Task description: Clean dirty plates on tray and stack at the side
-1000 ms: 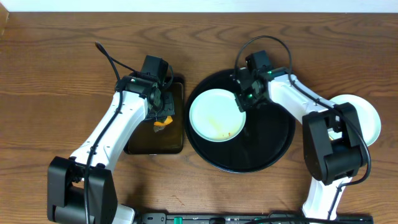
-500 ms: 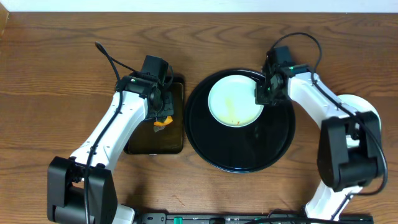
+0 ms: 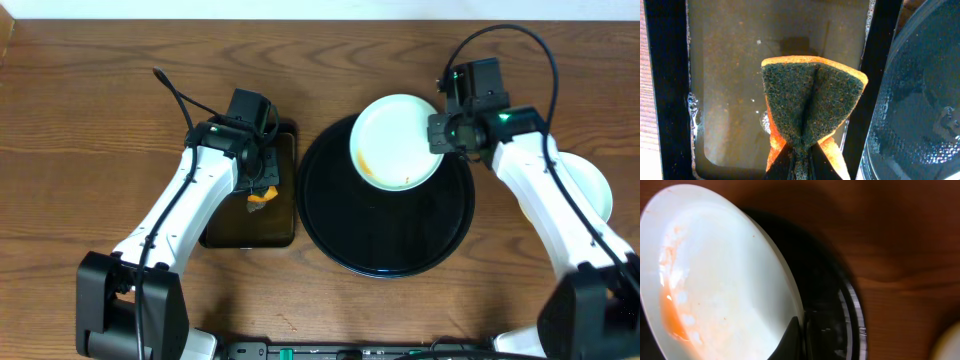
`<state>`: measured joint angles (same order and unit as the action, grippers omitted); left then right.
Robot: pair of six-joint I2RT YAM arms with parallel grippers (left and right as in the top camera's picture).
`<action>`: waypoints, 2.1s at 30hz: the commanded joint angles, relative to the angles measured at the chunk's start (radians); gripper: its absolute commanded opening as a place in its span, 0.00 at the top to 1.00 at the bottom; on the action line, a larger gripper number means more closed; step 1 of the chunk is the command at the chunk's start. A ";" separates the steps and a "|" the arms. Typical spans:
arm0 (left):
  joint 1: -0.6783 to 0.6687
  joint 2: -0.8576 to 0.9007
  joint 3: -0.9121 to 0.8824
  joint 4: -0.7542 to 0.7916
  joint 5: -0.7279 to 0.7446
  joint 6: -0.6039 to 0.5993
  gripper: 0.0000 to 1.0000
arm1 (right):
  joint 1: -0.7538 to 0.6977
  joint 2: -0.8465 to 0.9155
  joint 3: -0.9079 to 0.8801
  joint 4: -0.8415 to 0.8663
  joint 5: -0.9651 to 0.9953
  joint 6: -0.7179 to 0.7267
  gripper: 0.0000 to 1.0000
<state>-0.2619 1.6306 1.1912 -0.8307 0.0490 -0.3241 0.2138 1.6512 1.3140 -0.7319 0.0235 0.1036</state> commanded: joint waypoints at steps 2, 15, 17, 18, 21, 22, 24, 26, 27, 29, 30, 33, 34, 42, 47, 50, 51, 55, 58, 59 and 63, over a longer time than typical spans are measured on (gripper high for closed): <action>0.004 0.006 -0.004 0.008 -0.009 0.009 0.92 | 0.010 -0.093 0.000 -0.018 0.140 -0.093 0.99; 0.004 0.006 -0.004 0.027 -0.009 0.010 0.92 | 0.299 -0.129 0.000 -0.038 0.667 -0.180 0.99; 0.004 0.006 -0.004 0.029 -0.009 0.009 0.92 | 0.375 -0.129 0.000 -0.035 0.805 -0.180 0.99; 0.004 0.006 -0.004 0.032 -0.009 0.009 0.92 | 0.401 -0.129 0.000 -0.031 0.863 -0.180 0.99; 0.004 0.006 -0.004 0.032 -0.009 0.010 0.92 | 0.467 -0.129 0.000 -0.019 0.991 -0.180 0.99; 0.004 0.006 -0.004 0.032 -0.009 0.009 0.92 | 0.473 -0.129 0.000 -0.018 1.002 -0.179 0.99; 0.004 0.006 -0.004 0.032 -0.009 0.010 0.92 | 0.489 -0.129 0.000 -0.009 1.028 -0.179 0.99; 0.004 0.006 -0.004 0.032 -0.009 0.010 0.92 | 0.489 -0.129 0.000 -0.005 1.027 -0.174 0.99; 0.004 0.006 -0.004 0.032 -0.010 0.010 0.92 | 0.489 -0.129 0.000 -0.005 1.027 -0.167 0.99; 0.004 0.006 -0.004 0.032 -0.010 0.010 0.92 | 0.489 -0.129 0.000 -0.005 1.025 -0.137 0.99; 0.004 0.006 -0.004 0.032 -0.010 0.010 0.92 | 0.487 -0.129 0.000 -0.005 1.020 -0.121 0.99; 0.004 0.006 -0.004 0.032 -0.027 0.014 0.92 | 0.442 -0.129 0.000 -0.041 0.941 0.010 0.99; 0.004 0.006 -0.004 0.032 -0.068 0.014 0.92 | 0.421 -0.129 0.000 -0.058 0.901 0.043 0.99; 0.004 0.051 -0.008 0.069 -0.185 0.040 0.92 | 0.187 -0.129 0.000 -0.154 0.665 0.211 0.99; 0.004 0.132 -0.008 0.089 -0.185 0.043 0.92 | 0.003 -0.129 0.000 -0.213 0.591 0.286 0.99; 0.004 0.182 -0.008 0.095 -0.185 0.043 0.92 | -0.129 -0.129 0.000 -0.240 0.554 0.293 0.99; 0.004 0.193 -0.008 0.097 -0.185 0.044 0.92 | -0.166 -0.129 0.000 -0.246 0.542 0.293 0.99; 0.004 0.212 -0.008 0.104 -0.185 0.059 0.92 | -0.303 -0.129 0.000 -0.260 0.478 0.293 0.99; 0.005 0.213 -0.008 0.104 -0.185 0.058 0.84 | -0.418 -0.129 0.000 -0.264 0.411 0.293 0.99; 0.005 0.213 -0.008 0.103 -0.185 0.058 0.83 | -0.446 -0.129 0.000 -0.266 0.396 0.293 0.99; 0.005 0.207 -0.005 0.085 -0.164 0.058 0.49 | -0.557 -0.128 -0.002 -0.272 0.352 0.293 0.99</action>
<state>-0.2619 1.8412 1.1885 -0.7319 -0.1123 -0.2741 -0.2859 1.5417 1.3132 -0.9997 0.4232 0.3756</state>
